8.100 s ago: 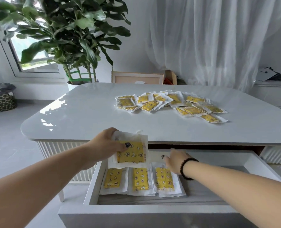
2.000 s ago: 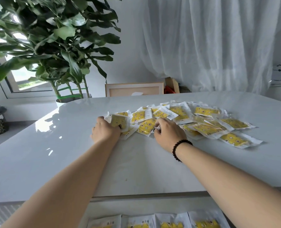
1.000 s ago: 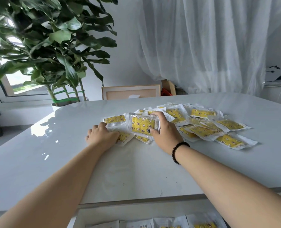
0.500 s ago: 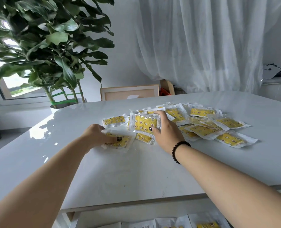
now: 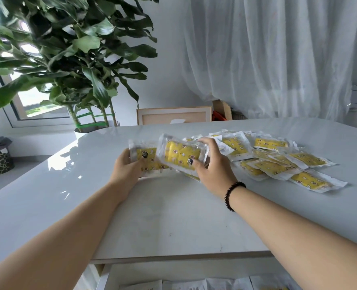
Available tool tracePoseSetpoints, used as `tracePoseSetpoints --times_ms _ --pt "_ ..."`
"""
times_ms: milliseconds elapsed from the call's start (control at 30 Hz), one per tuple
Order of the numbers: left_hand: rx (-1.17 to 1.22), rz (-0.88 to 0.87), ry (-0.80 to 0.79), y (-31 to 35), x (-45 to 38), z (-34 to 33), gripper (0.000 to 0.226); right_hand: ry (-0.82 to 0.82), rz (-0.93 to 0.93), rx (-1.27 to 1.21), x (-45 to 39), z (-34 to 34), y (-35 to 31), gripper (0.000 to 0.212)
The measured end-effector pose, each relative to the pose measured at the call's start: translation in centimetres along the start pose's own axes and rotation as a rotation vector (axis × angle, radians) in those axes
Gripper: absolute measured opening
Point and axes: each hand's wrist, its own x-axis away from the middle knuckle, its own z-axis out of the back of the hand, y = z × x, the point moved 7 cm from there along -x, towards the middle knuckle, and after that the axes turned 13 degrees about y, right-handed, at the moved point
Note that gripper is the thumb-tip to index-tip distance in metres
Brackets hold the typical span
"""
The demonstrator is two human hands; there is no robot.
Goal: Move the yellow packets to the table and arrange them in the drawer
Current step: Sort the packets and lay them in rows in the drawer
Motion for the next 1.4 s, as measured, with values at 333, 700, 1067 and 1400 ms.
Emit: tracePoseSetpoints --times_ms 333,700,1067,1400 --pt "-0.001 -0.084 -0.275 0.4 2.4 -3.8 0.041 -0.127 0.025 0.175 0.2 -1.1 -0.1 0.058" --pt "0.404 0.226 0.182 -1.2 -0.3 0.2 0.022 -0.027 0.027 0.361 -0.5 -0.7 1.3 0.046" --pt "0.281 0.187 0.037 -0.8 0.2 -0.8 0.091 -0.252 -0.108 0.715 0.0 -2.1 3.5 0.075" --pt "0.078 0.043 -0.081 0.3 1.3 -2.0 0.078 -0.127 -0.322 0.292 -0.7 -0.7 3.8 0.087"
